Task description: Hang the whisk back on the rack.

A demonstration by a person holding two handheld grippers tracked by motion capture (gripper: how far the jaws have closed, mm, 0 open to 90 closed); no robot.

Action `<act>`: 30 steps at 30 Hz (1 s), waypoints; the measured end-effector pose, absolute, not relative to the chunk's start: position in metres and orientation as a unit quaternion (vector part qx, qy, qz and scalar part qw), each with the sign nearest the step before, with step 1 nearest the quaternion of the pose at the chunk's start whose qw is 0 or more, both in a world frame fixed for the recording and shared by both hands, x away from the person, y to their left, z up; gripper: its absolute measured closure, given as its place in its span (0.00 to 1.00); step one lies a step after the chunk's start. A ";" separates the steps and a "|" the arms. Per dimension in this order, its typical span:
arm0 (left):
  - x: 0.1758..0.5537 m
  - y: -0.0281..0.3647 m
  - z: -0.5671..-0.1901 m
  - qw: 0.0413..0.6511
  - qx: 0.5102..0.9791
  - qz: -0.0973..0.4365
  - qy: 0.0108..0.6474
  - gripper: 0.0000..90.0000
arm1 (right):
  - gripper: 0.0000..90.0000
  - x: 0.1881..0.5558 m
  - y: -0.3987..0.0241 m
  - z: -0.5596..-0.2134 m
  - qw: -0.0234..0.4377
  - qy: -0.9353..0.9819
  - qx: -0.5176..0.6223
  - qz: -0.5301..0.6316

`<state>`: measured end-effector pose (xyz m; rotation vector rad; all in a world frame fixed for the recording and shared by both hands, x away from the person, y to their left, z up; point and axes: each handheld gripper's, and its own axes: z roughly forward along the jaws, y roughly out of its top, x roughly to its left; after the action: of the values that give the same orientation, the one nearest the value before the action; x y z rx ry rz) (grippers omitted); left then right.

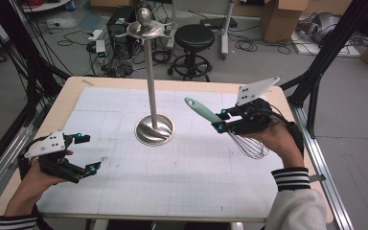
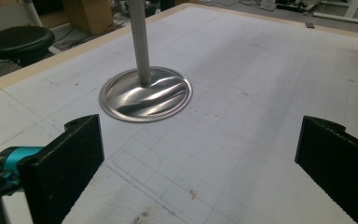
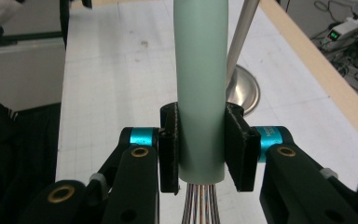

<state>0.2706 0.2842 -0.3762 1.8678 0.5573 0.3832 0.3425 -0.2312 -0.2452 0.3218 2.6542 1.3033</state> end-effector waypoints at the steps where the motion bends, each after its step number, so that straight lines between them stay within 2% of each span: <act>1: 0.271 0.284 -0.376 0.546 0.788 0.162 0.235 0.02 | 0.77 0.344 -0.233 -0.242 0.082 0.888 0.107 0.440; 13: 0.272 0.284 -0.377 0.544 0.788 0.163 0.237 0.02 | 0.77 0.358 -0.243 -0.206 0.086 0.873 0.108 0.468; 30: 0.273 0.282 -0.379 0.541 0.791 0.159 0.237 0.02 | 0.77 0.384 -0.230 -0.174 0.090 0.860 0.119 0.488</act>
<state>0.2729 0.2824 -0.3790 1.8797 0.5628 0.3776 0.3839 -0.2298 -0.1737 0.3547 2.5564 1.4512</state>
